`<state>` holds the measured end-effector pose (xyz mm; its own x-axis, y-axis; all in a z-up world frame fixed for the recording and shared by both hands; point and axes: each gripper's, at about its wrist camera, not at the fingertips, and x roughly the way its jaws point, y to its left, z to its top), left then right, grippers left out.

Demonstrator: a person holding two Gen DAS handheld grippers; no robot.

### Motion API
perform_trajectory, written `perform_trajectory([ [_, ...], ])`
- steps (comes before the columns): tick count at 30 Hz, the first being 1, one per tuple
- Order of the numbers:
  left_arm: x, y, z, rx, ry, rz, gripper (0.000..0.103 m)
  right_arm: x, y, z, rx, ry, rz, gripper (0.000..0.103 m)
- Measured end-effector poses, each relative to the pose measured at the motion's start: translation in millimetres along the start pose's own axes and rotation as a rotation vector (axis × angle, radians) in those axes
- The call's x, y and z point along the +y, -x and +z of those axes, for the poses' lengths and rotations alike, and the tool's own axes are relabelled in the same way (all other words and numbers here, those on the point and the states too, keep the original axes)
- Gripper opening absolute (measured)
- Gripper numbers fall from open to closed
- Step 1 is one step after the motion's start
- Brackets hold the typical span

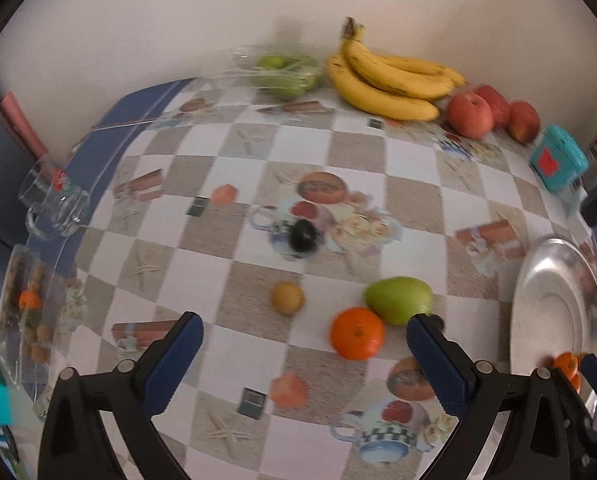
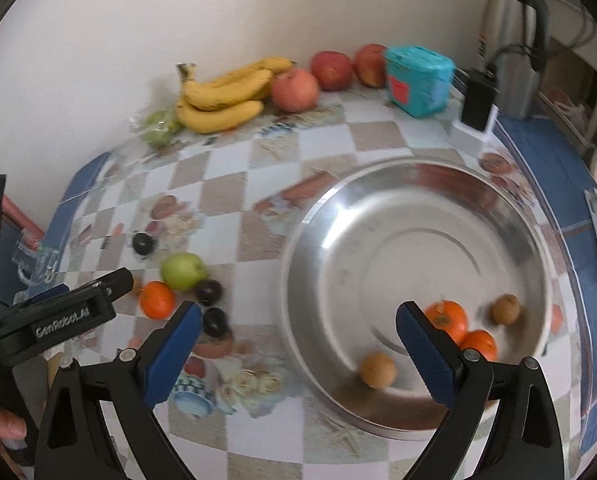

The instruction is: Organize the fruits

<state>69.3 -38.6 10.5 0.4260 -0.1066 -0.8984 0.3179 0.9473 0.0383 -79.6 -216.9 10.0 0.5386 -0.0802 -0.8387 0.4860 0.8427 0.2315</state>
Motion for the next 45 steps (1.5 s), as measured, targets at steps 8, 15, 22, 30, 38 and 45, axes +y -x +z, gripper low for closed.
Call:
perform_trajectory([
  [8, 23, -2, 2, 0.004, 0.076, -0.010, 0.103, 23, -5, 1, -0.007, 0.059, 0.013, 0.098],
  [15, 34, -11, 4, 0.032, 0.112, -0.029, 0.103, 42, -14, 0, 0.000, 0.126, 0.011, 0.098],
  [22, 59, -22, 7, 0.059, 0.181, -0.034, 0.103, 67, -30, -3, 0.029, 0.199, 0.014, 0.098],
  [30, 81, -35, 8, 0.085, 0.249, -0.034, 0.103, 76, -41, 0, 0.051, 0.192, 0.072, 0.098],
  [38, 70, -43, 8, 0.106, 0.215, -0.049, 0.103, 86, -47, 0, 0.075, 0.235, 0.106, 0.098],
  [45, 57, -57, 6, 0.136, 0.201, -0.119, 0.102, 77, -57, -1, 0.122, 0.214, 0.089, 0.080],
])
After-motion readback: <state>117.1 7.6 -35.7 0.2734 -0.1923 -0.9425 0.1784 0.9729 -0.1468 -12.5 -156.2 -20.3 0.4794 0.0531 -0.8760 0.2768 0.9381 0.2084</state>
